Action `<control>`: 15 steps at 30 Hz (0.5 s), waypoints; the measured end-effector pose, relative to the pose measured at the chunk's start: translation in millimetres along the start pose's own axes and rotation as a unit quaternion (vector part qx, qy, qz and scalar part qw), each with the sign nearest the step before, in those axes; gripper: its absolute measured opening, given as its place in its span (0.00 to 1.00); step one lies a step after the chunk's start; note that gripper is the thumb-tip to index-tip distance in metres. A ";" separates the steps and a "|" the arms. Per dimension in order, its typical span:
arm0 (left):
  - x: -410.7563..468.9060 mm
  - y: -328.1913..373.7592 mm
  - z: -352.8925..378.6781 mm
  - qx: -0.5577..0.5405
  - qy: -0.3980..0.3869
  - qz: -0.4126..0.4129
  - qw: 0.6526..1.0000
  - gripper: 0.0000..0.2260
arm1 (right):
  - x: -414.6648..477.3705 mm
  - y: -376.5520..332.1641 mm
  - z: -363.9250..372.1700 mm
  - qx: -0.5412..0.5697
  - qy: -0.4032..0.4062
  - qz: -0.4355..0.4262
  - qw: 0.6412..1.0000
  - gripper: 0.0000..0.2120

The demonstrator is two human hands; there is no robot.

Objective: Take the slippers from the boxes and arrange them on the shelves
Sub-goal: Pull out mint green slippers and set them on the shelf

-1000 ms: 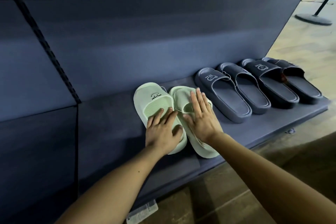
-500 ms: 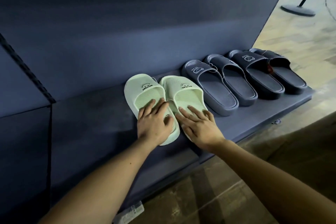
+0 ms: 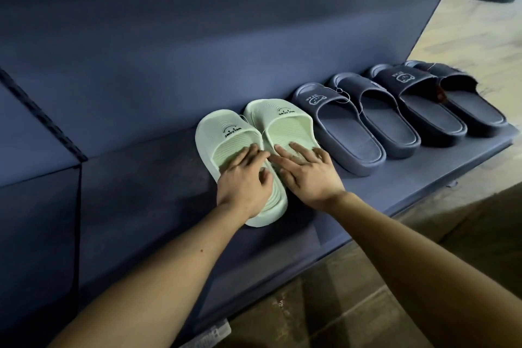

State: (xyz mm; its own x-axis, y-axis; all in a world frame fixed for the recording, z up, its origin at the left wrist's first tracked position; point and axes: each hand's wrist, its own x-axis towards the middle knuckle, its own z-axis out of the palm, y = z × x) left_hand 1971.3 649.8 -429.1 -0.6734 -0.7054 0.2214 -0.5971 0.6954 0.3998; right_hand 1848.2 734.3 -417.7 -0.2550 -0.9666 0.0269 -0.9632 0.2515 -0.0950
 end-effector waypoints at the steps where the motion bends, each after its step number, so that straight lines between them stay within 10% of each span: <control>1: 0.0 0.9 -1.1 0.003 -0.002 0.001 1.000 0.18 | -0.7 -1.2 -1.5 0.008 -0.015 0.004 1.000 0.33; 15: 9.2 51.5 -59.2 0.063 -0.089 0.006 0.994 0.11 | -34.6 -9.7 -88.2 -0.085 -0.141 0.040 0.986 0.21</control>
State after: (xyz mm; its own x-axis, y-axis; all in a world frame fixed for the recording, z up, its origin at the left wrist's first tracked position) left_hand 1960.2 671.0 -353.8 -0.7407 -0.6691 0.0601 -0.6307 0.7234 0.2809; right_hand 1858.9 769.7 -329.9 -0.3200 -0.9128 -0.2538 -0.9474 0.3090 0.0833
